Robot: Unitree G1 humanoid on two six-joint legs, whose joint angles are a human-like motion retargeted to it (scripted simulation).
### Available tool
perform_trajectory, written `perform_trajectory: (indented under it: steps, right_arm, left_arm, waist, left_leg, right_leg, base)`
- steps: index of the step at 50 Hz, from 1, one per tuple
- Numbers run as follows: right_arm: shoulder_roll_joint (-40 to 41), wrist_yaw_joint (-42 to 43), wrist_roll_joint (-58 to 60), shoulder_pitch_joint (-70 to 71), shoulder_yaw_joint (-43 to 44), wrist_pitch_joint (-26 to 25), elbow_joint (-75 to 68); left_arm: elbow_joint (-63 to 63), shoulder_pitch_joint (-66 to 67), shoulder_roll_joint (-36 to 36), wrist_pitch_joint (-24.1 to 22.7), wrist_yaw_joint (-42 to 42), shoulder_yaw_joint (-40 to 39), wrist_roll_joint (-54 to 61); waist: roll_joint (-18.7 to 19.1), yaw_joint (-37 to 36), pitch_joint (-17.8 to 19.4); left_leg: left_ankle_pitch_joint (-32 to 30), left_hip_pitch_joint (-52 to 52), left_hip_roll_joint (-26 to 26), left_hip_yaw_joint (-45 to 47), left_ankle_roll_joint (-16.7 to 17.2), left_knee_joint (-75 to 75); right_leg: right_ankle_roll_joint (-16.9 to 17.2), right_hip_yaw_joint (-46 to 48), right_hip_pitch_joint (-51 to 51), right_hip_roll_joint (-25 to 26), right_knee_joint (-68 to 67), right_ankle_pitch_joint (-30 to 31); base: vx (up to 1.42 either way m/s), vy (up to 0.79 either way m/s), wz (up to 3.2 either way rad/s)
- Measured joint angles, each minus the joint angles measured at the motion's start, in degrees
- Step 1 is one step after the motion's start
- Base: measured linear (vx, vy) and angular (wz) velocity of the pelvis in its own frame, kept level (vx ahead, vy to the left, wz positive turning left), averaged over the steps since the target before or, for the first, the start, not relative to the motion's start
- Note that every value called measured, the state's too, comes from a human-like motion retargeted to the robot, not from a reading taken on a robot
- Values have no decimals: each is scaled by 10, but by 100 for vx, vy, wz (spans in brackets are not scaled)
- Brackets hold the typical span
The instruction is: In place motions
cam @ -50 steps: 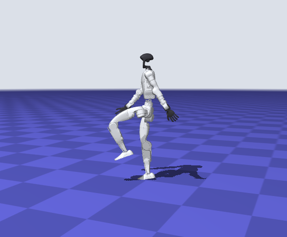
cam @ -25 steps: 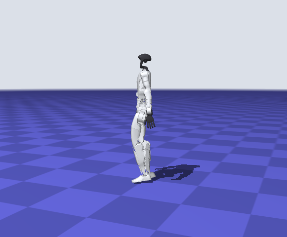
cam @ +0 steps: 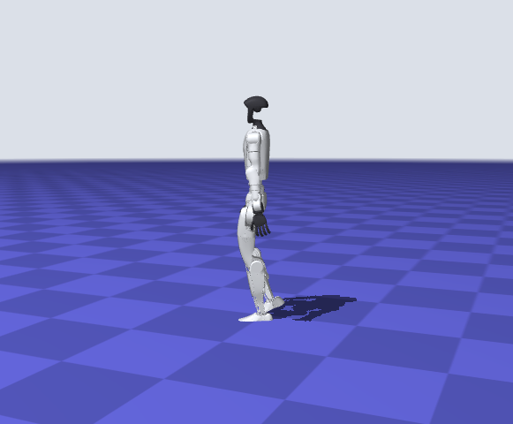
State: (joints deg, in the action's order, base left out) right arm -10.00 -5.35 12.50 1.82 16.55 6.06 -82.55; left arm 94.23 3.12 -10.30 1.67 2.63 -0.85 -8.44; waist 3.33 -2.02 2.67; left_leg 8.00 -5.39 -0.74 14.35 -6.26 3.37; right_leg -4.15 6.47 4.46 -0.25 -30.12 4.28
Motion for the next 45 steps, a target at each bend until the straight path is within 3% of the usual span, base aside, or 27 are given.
perform_trajectory:
  steps: [3, 8, 10, 13, 18, 20, 23, 30, 35, 38, 40, 42, 43, 45]
  right_arm:
    - [-10, 6, -6, -32, 6, -12, -22]
    - [-31, -41, 4, -96, 5, -76, -111]
    - [-39, -81, 30, -122, 8, -108, -148]
    - [-41, -128, 94, -186, 19, -153, -148]
    - [-44, -91, 101, -243, 45, -205, -148]
    - [-44, -70, 67, -242, 51, -212, -148]
    - [-38, -63, 11, -226, 64, -204, -148]
    - [-13, -93, -40, -144, 59, -138, -131]
    - [6, -63, -8, -93, -4, -109, -23]
    - [6, -32, 28, -62, -46, -94, 35]
    - [3, -15, 55, -43, -72, -81, 66]
    - [1, -2, 84, -31, -88, -65, 90]
    - [1, 3, 97, -25, -94, -58, 99]
    - [2, 9, 113, -16, -103, -47, 113]
  left_arm:
    - [-26, -57, 23, -14, -5, 23, 21]
    - [-99, -190, 42, -21, 28, 24, 14]
    - [-124, -244, 46, -34, 35, 17, 26]
    - [-163, -308, 53, -43, 41, 17, 71]
    - [-240, -370, 56, -55, 59, 12, 113]
    - [-262, -381, 49, -62, 61, 8, 114]
    - [-275, -376, 43, -75, 54, 10, 103]
    - [-198, -290, 48, -70, 48, 45, 46]
    - [-103, -195, 42, -46, 38, 55, -3]
    - [-57, -139, 44, -23, 25, 49, -12]
    - [-35, -104, 45, -12, 18, 37, -13]
    - [-23, -70, 47, -6, 13, 26, -10]
    - [-19, -57, 47, -4, 12, 22, -8]
    - [-16, -38, 45, -1, 8, 12, -5]
  waist:
    - [26, 24, 38]
    - [56, 115, 90]
    - [63, 147, 109]
    - [72, 186, 121]
    - [77, 231, 157]
    - [72, 242, 172]
    - [66, 239, 170]
    - [74, 189, 115]
    - [66, 139, 74]
    - [49, 102, 49]
    - [30, 73, 31]
    - [13, 51, 14]
    - [2, 41, 8]
    - [-18, 31, 5]
  left_leg:
    - [-3, -9, -32, 4, -3, 9]
    - [-11, 1, -74, -28, -7, 28]
    - [-11, 6, -93, -45, -6, 39]
    - [-10, 13, -118, -65, -2, 49]
    - [-2, 12, -141, -85, -4, 68]
    - [4, 10, -141, -89, -8, 79]
    - [6, 12, -133, -84, -13, 83]
    - [-1, 26, -112, -54, -14, 63]
    - [-2, 26, -82, -15, -15, 42]
    - [0, 25, -54, 6, -15, 28]
    - [1, 24, -29, 23, -15, 14]
    - [2, 26, -5, 33, -15, 4]
    - [2, 26, 9, 38, -15, 0]
    - [3, 24, 31, 44, -12, -6]
  right_leg:
    - [-25, -46, 99, 35, -176, 71]
    - [-63, 34, 292, -8, -442, 12]
    - [-42, 39, 371, 2, -502, 9]
    - [18, 48, 478, 18, -523, 16]
    - [83, 84, 543, 8, -460, 21]
    - [103, 80, 536, 16, -428, 26]
    - [101, 71, 503, 21, -398, 35]
    - [49, 38, 344, 33, -338, 65]
    - [3, -2, 185, 44, -213, 100]
    - [2, -65, 93, 65, -90, 136]
    - [20, -115, 33, 67, 10, 150]
    - [46, -100, -17, 39, 104, 65]
    - [43, -62, -36, 19, 143, 32]
    - [49, -30, -60, -4, 200, -1]
  base:
    - [-17, 23, -10]
    - [-19, 16, 72]
    - [-6, 3, 76]
    - [4, -2, 59]
    - [1, 4, 28]
    - [-6, 4, -4]
    - [-4, 3, -25]
    - [2, 1, -41]
    - [3, -3, -69]
    - [6, -8, -79]
    - [8, -12, -92]
    - [10, -17, -75]
    - [8, -16, -54]
    - [5, -19, -31]
